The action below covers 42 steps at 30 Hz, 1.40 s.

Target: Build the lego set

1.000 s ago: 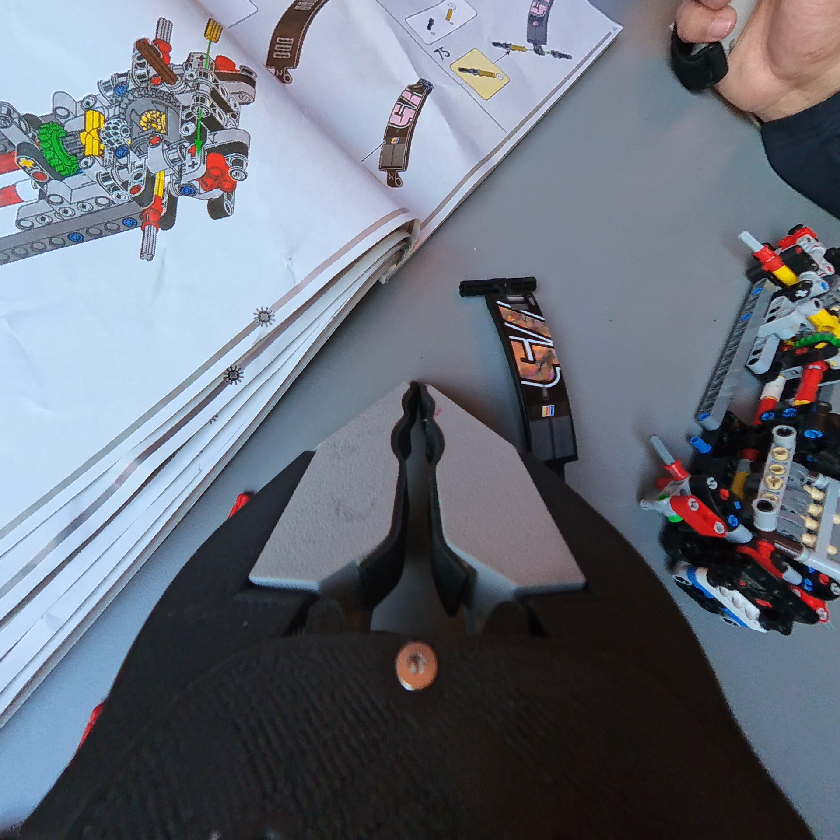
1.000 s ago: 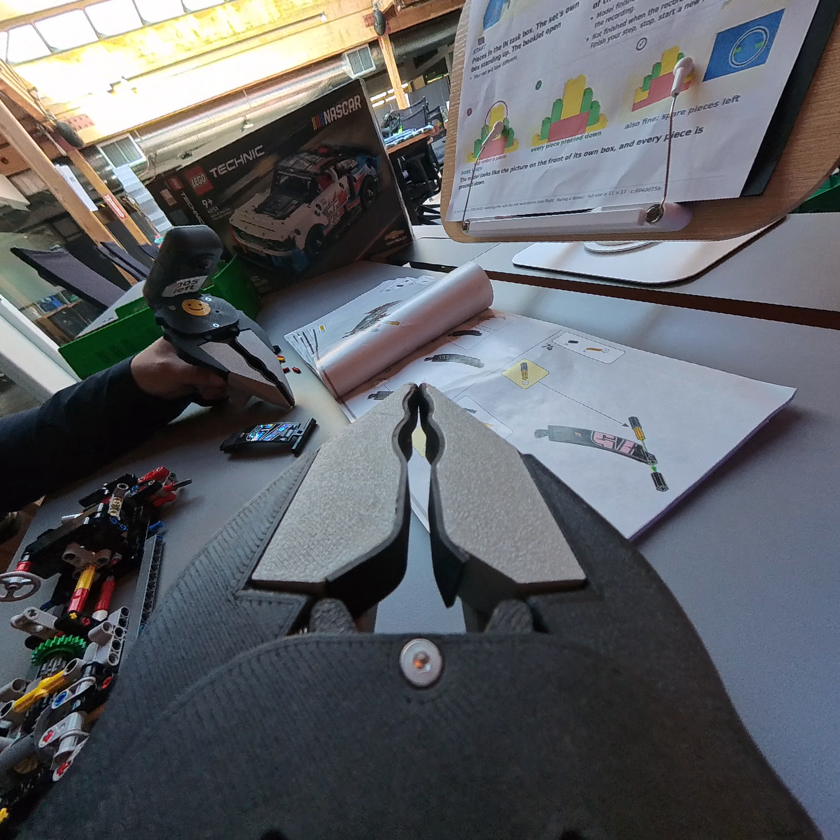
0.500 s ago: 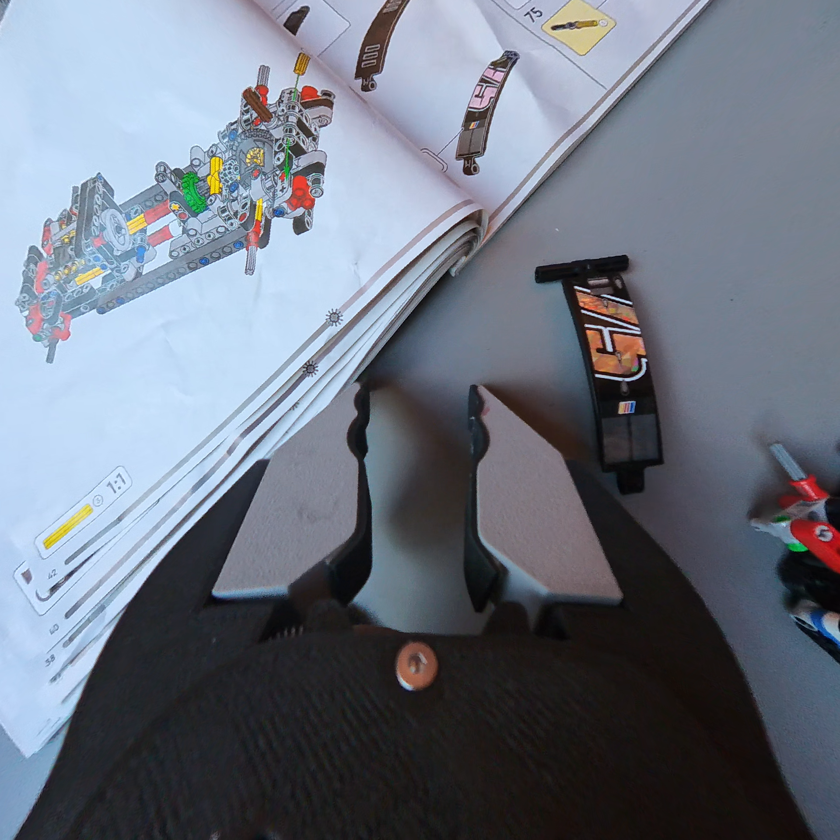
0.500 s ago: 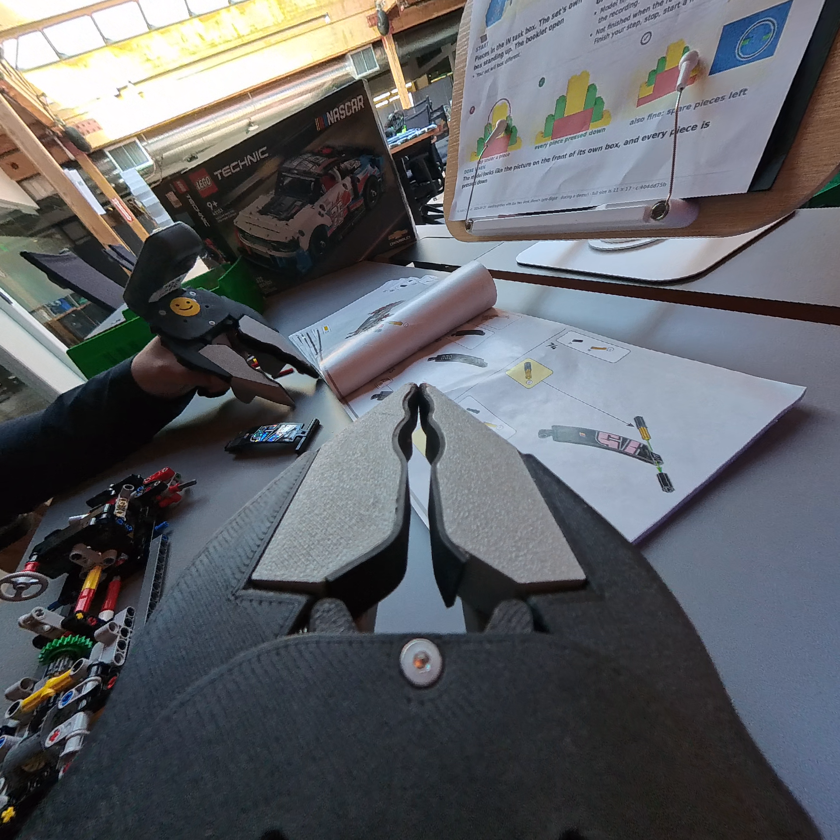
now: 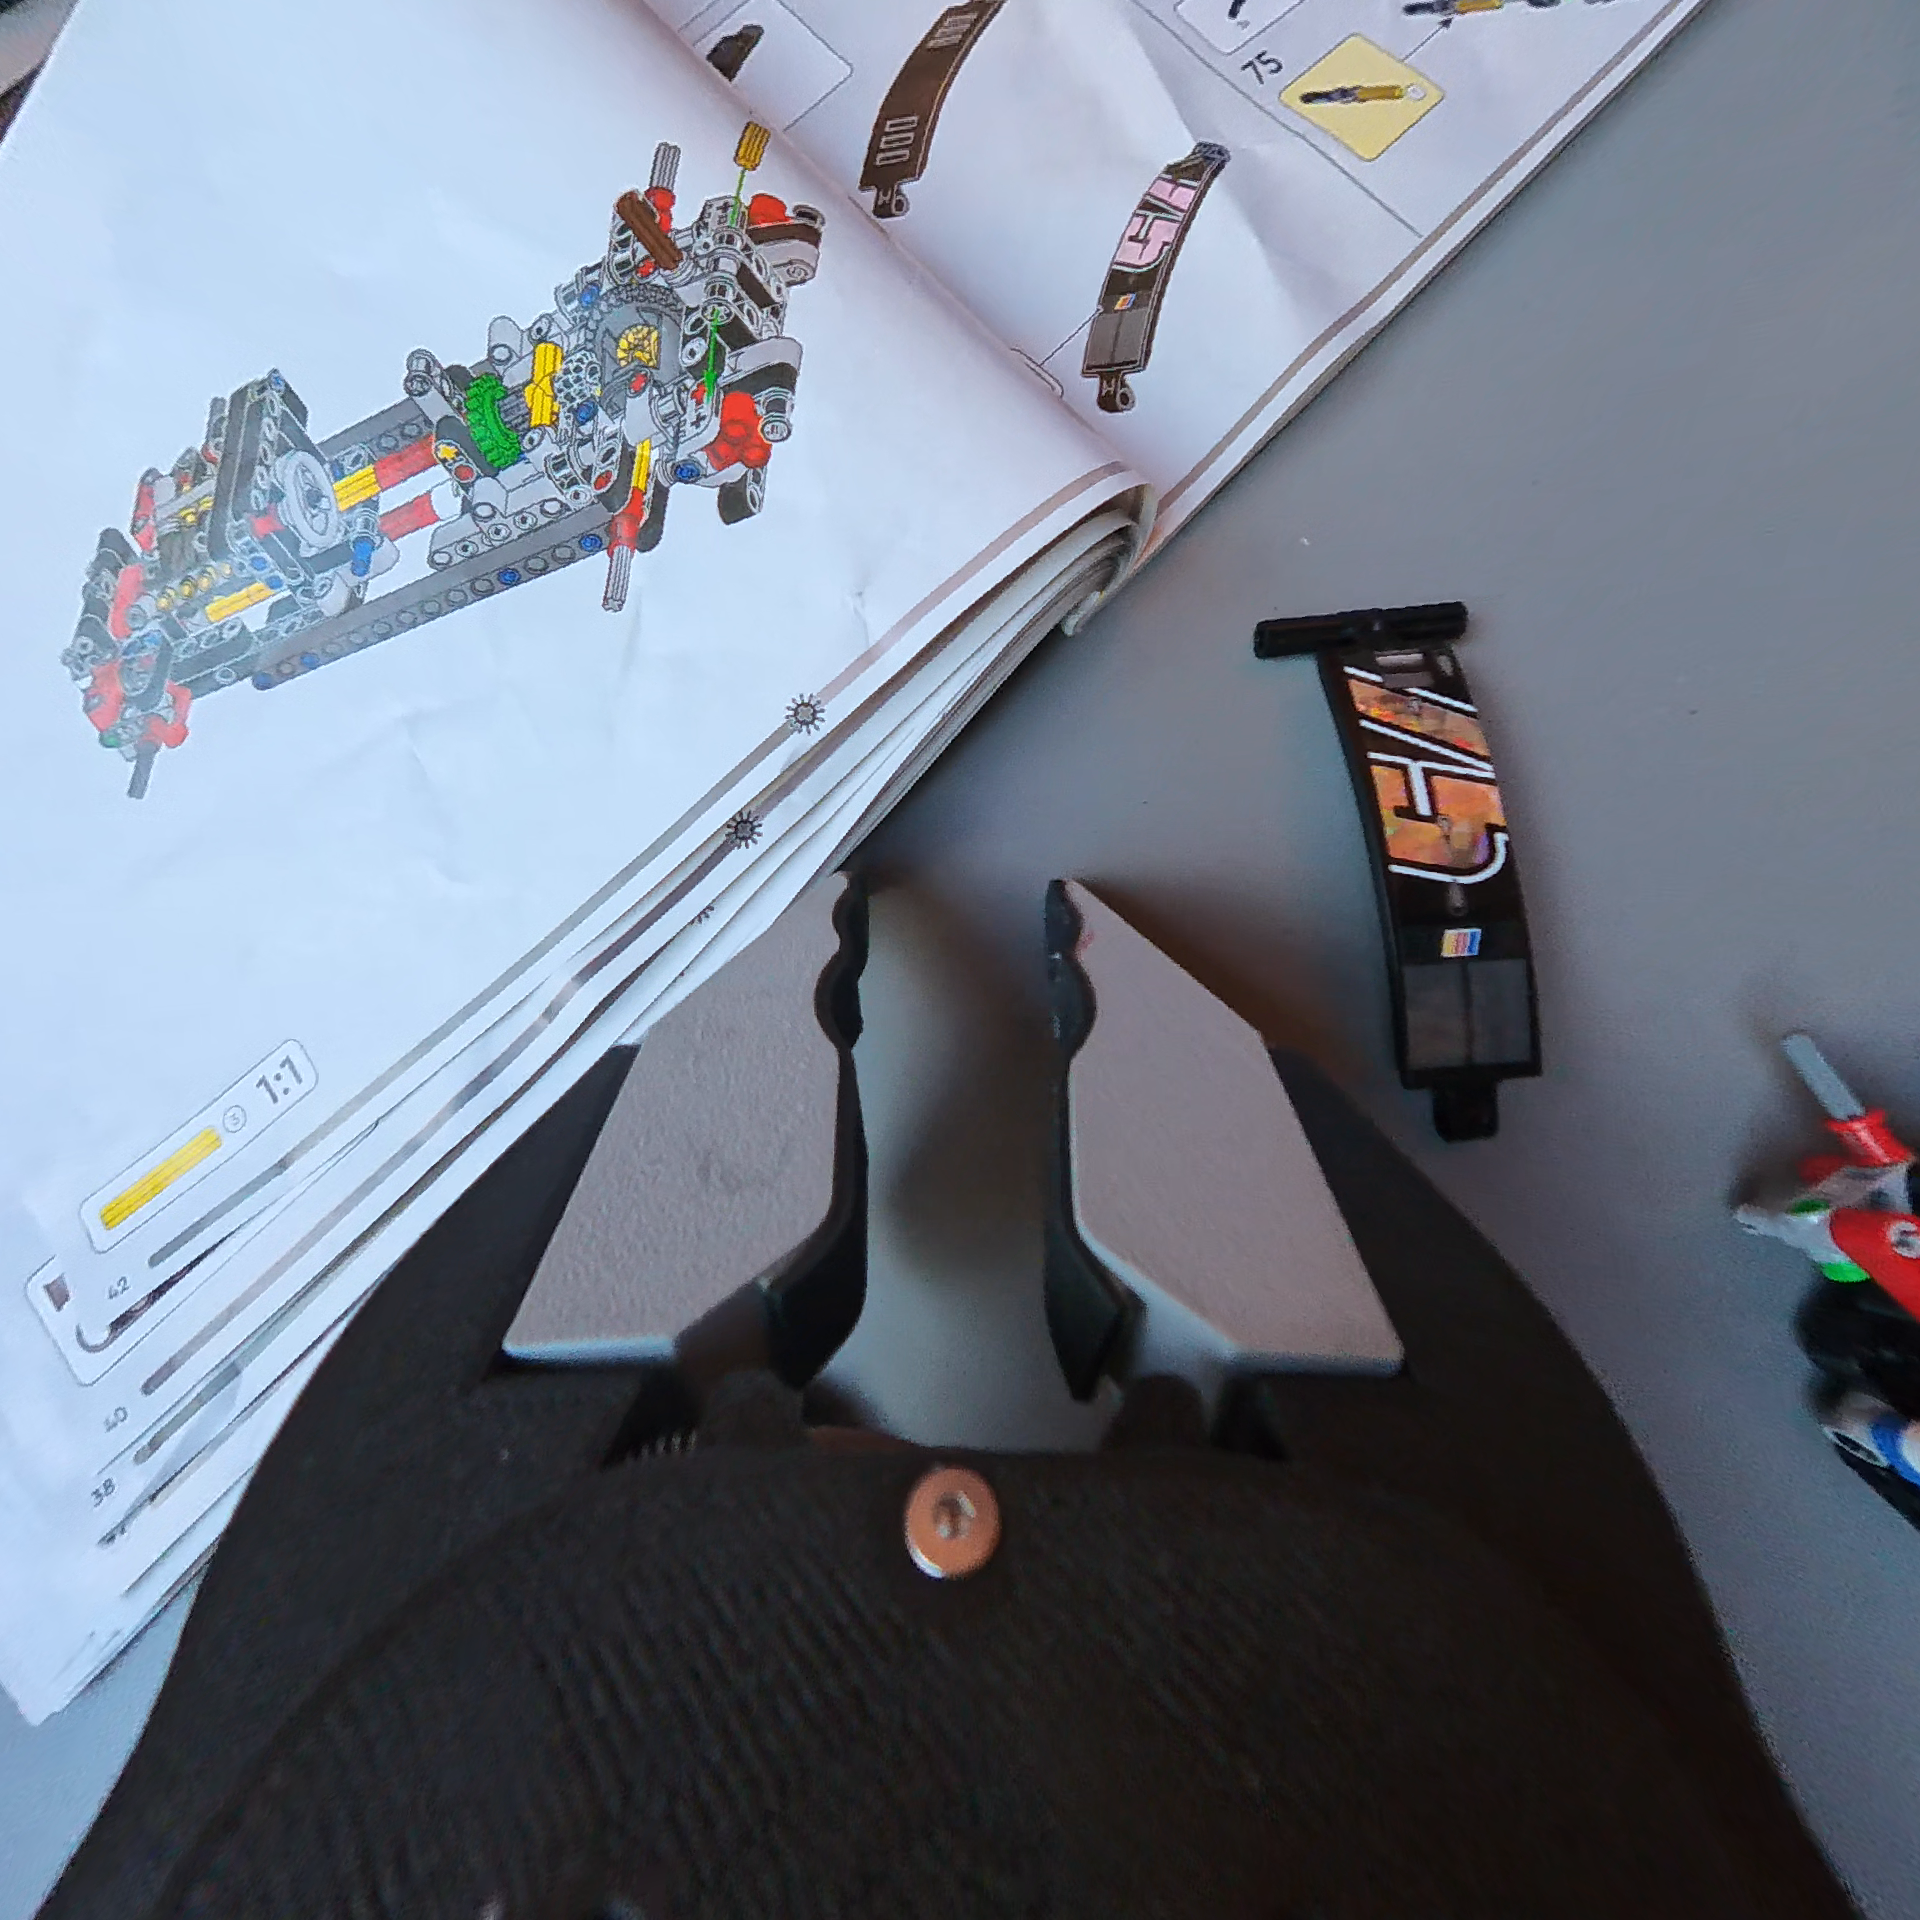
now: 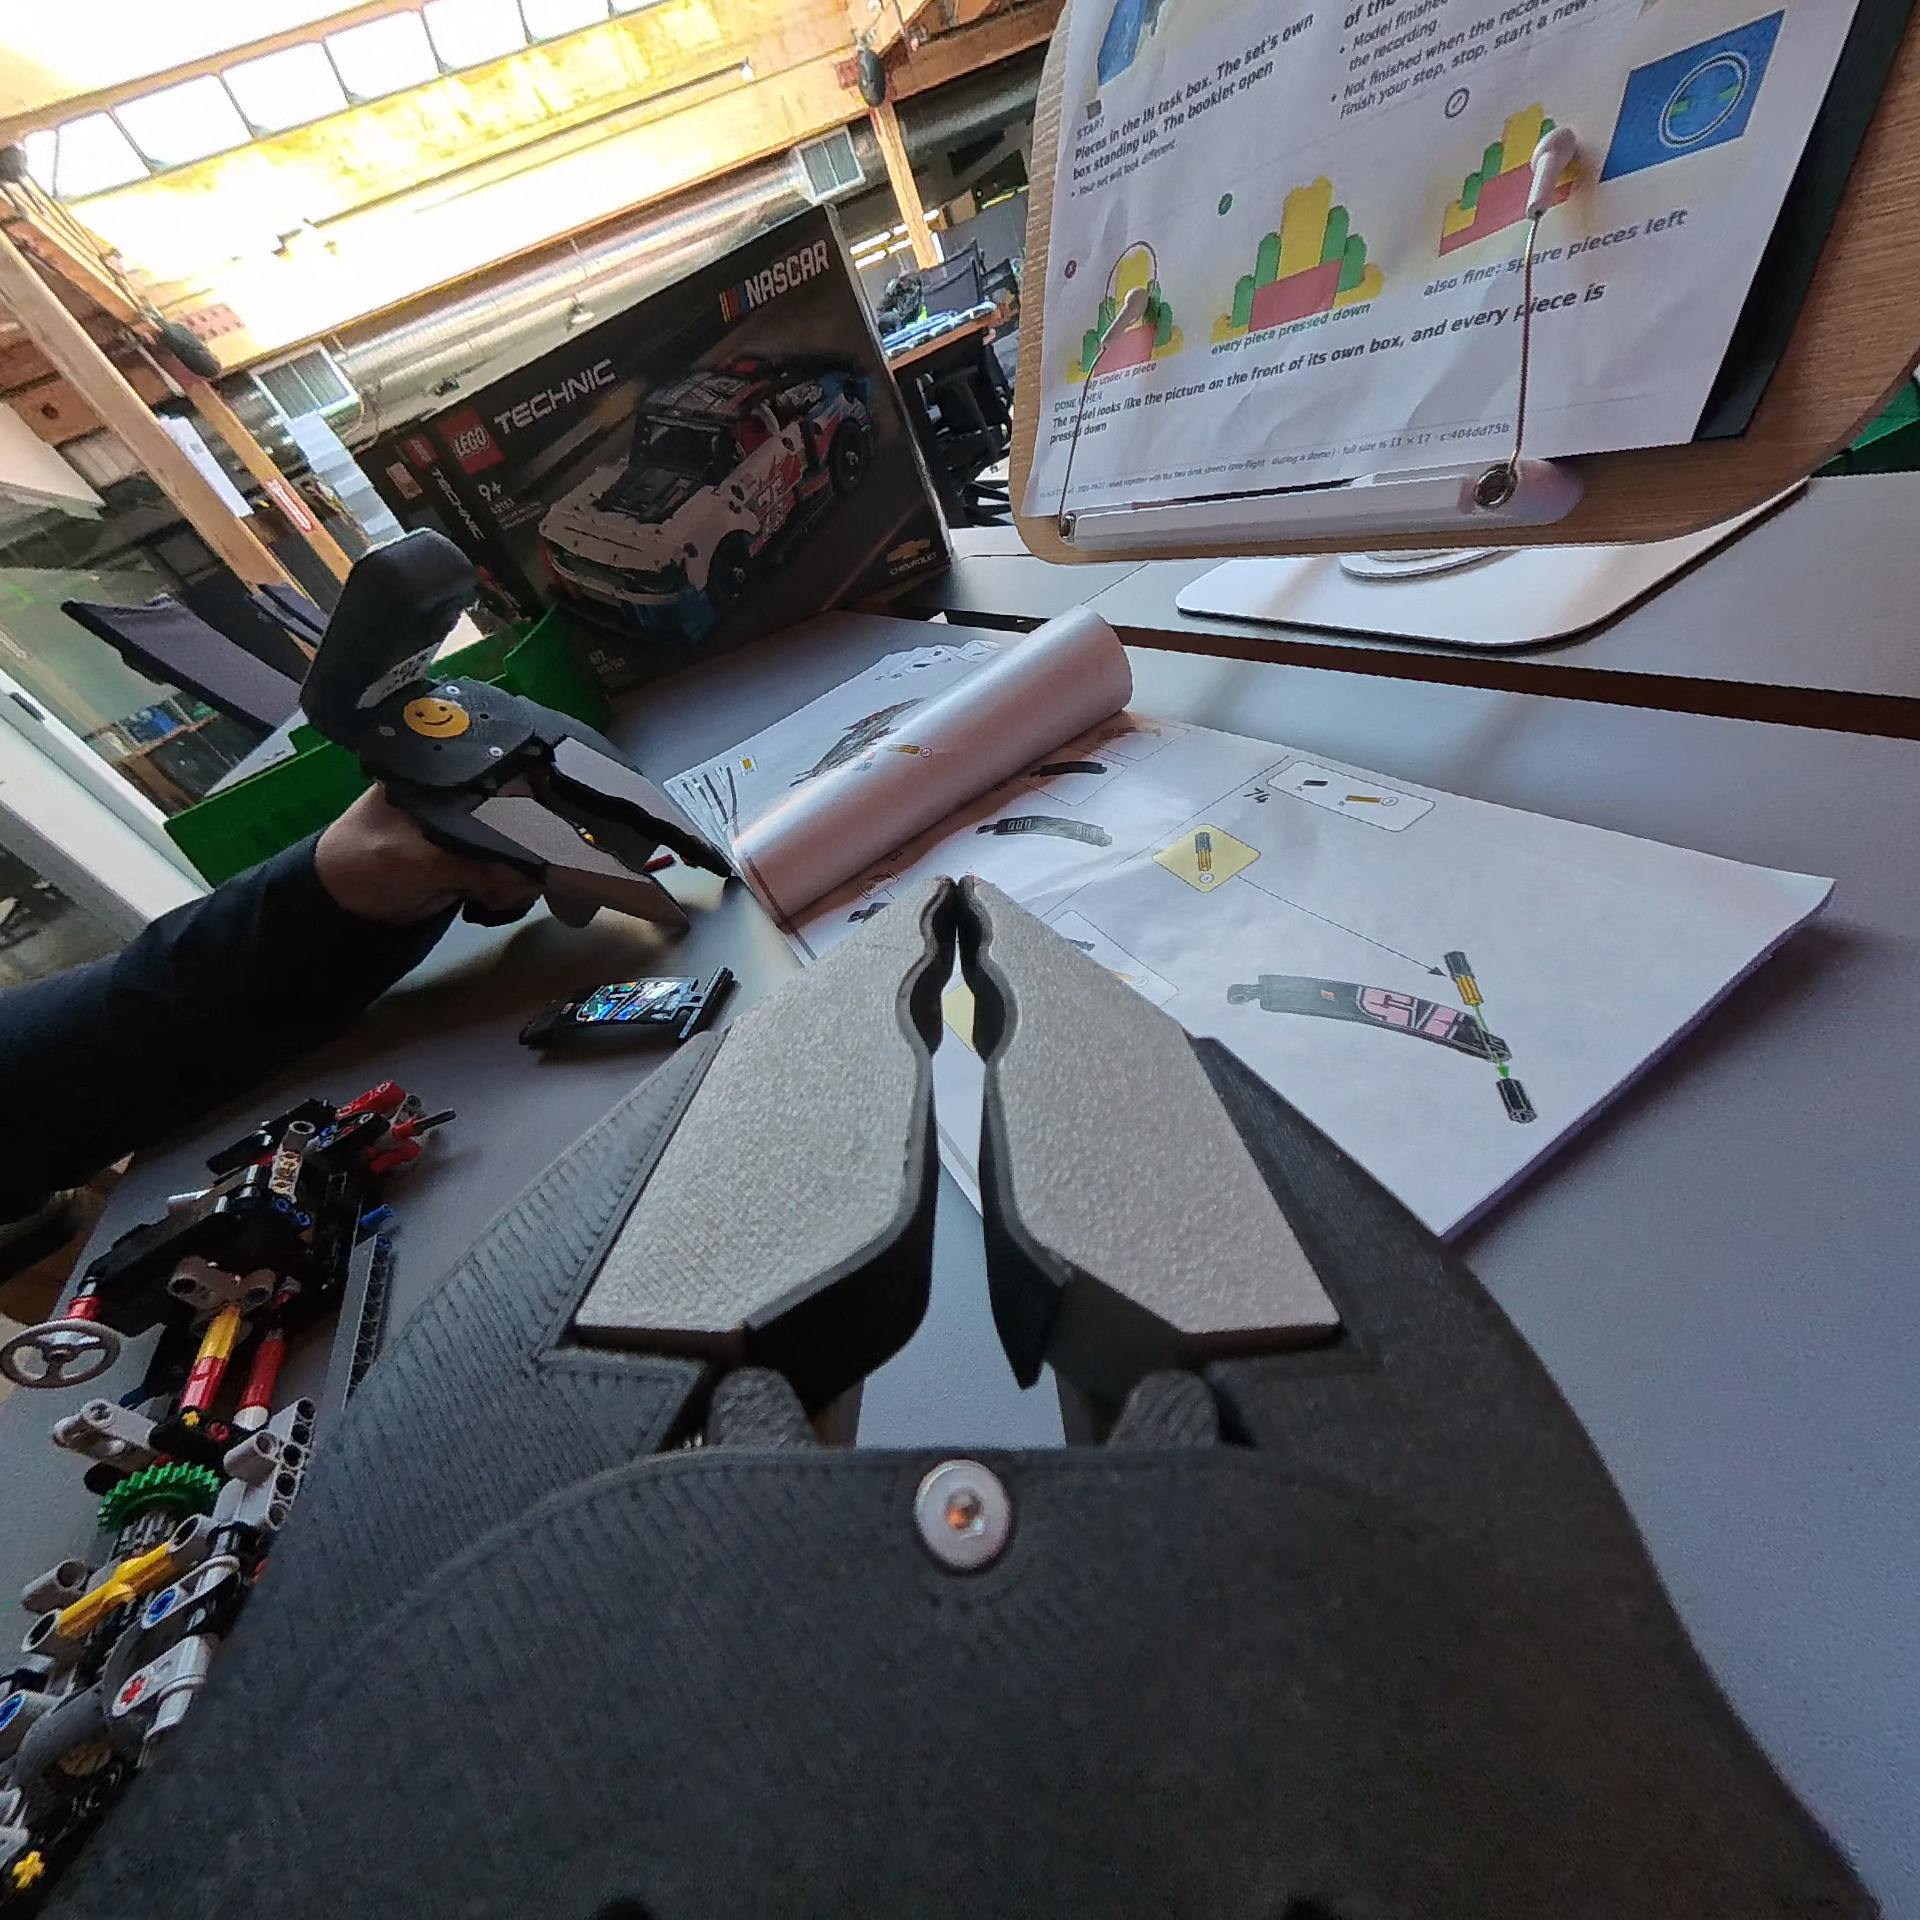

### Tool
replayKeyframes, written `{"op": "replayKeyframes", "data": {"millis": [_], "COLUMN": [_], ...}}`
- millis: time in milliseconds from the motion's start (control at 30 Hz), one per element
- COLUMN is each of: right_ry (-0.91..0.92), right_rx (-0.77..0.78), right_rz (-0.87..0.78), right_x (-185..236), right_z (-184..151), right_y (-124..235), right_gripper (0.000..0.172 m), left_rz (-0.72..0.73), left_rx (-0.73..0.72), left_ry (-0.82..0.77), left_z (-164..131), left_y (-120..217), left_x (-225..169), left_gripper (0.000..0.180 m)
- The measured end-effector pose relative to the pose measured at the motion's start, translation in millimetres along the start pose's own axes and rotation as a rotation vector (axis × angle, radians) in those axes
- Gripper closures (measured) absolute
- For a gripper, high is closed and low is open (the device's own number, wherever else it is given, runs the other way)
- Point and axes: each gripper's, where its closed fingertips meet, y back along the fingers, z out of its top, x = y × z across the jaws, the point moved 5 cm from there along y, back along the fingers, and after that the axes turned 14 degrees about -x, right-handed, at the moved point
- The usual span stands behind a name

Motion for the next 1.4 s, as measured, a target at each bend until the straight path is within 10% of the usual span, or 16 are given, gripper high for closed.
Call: {"op": "replayKeyframes", "data": {"millis": [1400], "right_ry": [0.097], "right_rx": [-0.168], "right_rz": [-0.099], "right_x": [-5.4], "right_z": [21.6], "right_y": [15.2], "right_gripper": [0.172], "left_rz": [-0.002], "left_rx": [-0.046], "left_ry": [0.002], "left_z": [0.2], "left_y": [-2.6], "left_x": [-1.0], "left_gripper": [0.151]}}
